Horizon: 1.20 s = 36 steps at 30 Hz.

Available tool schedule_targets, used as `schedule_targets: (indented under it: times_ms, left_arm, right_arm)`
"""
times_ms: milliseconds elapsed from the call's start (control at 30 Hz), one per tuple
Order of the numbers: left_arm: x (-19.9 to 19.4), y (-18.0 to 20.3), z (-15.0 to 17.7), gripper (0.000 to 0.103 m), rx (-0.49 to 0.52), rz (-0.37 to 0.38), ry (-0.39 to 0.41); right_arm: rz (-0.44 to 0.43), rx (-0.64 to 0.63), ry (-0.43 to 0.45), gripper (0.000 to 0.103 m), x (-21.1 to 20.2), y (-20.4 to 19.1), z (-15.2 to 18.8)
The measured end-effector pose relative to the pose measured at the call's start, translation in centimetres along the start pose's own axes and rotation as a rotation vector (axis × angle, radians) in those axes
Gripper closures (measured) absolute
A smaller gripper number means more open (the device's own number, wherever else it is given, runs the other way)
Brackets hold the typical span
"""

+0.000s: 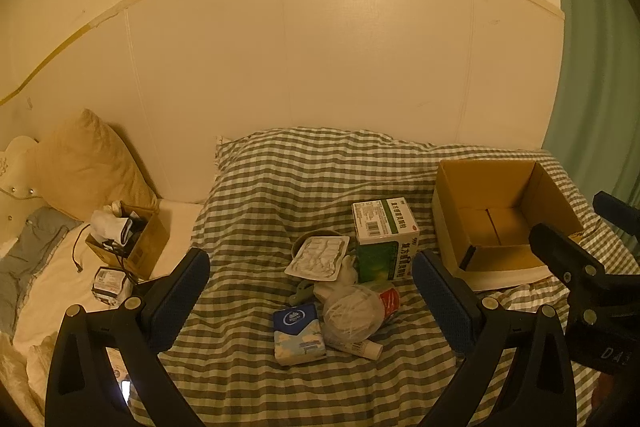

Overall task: Organize objects
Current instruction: 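Move both grippers toward the pile of items on the bed, then grasp the blue tissue pack with left gripper while right grasps the floss jar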

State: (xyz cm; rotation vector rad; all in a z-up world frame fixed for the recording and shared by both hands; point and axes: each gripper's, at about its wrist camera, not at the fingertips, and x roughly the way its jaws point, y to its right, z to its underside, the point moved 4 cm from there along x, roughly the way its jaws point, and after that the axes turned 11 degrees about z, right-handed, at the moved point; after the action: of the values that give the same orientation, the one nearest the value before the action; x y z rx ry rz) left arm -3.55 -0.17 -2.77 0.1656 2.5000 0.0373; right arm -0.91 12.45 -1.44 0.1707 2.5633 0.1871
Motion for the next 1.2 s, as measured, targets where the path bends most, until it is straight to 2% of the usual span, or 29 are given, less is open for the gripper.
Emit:
schedule_targets:
  times_ms: [433, 767, 867, 1000, 1133, 1200]
  left_arm:
    - [-1.0, -2.1, 0.0, 0.000, -0.020, -0.039, 0.006]
    - [0.1, -4.7, 1.2, 0.000, -0.038, -0.083, -0.040]
    - [1.4, -5.3, 2.2, 0.000, -0.042, -0.102, -0.082]
    - [4.3, -5.4, 4.4, 0.000, -0.052, -0.099, -0.181]
    - [7.4, -5.0, 7.0, 0.000, -0.013, -0.122, -0.286]
    - [9.0, -5.0, 8.3, 0.004, 0.015, -0.141, -0.324]
  right_arm:
    - [-0.031, -0.023, 0.016, 0.000, -0.9, -1.7, -0.4]
    - [-0.056, -0.015, -0.021, 0.000, 0.7, -1.9, 0.1]
    - [-0.063, -0.029, -0.042, 0.000, 1.7, -2.5, 0.5]
    - [-0.068, -0.035, -0.076, 0.000, 3.2, -3.4, 1.1]
    - [-0.090, -0.039, -0.120, 0.000, 5.1, -4.6, 2.0]
    - [-0.099, -0.057, -0.134, 0.000, 5.9, -5.5, 2.3]
